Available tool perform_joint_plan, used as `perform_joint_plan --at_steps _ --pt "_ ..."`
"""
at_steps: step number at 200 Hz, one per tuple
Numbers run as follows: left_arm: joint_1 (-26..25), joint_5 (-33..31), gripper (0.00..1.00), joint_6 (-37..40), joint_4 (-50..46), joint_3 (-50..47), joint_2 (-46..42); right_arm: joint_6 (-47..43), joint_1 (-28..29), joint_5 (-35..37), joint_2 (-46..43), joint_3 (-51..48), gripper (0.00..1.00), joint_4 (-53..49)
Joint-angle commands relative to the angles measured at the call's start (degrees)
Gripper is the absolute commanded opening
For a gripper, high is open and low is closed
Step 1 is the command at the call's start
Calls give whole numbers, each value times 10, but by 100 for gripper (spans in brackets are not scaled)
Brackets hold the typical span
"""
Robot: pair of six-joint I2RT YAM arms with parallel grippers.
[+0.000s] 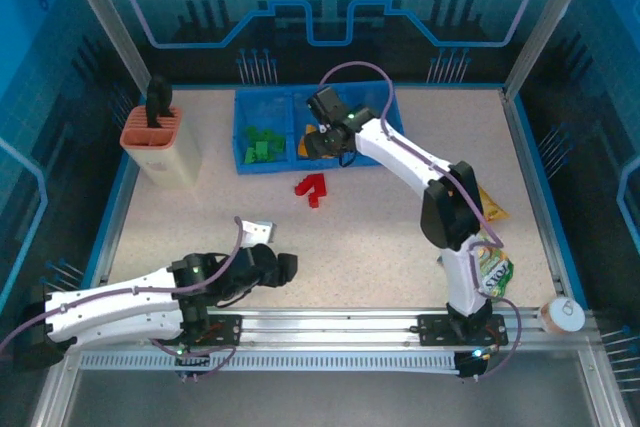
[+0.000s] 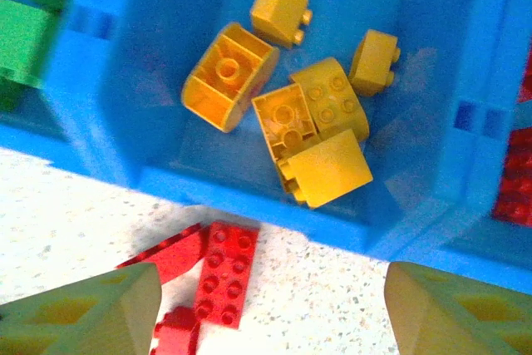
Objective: Sort the legos into containers by color
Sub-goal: Place the lego in the container, then pick up the lego from the center of the table.
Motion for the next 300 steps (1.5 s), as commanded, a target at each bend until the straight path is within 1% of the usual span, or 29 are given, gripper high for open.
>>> perform_joint_plan --at_steps 1,16,28,35,66,91,117,161,188,196,252,281,300 --pt "-4 -14 77 16 10 17 9 4 13 6 -85 -48 73 45" --pt "-2 -19 78 27 12 33 24 12 17 3 -130 -99 73 71" --pt "9 -9 78 39 14 50 44 19 19 -1 -166 -144 73 93" --pt "21 3 81 43 15 61 62 22 21 -1 -185 -168 73 104" --pt "87 73 81 66 31 110 145 42 25 4 -265 -275 72 137" --pt "141 129 80 88 47 157 229 64 25 9 -337 -370 72 167" --pt "172 161 80 110 54 216 326 82 23 15 -402 -456 72 193" --pt "220 173 74 127 43 313 478 98 7 19 -484 -540 71 196" --pt "249 180 69 128 33 357 547 107 -5 20 -545 -575 70 195" --pt "254 180 68 132 31 367 563 110 -8 20 -564 -600 70 194" --pt "271 175 62 153 12 429 633 134 -38 14 -682 -697 70 186" --pt "277 173 57 159 3 458 661 135 -57 7 -719 -717 70 172" --pt "279 167 52 169 -8 477 680 130 -67 0 -730 -717 70 169"
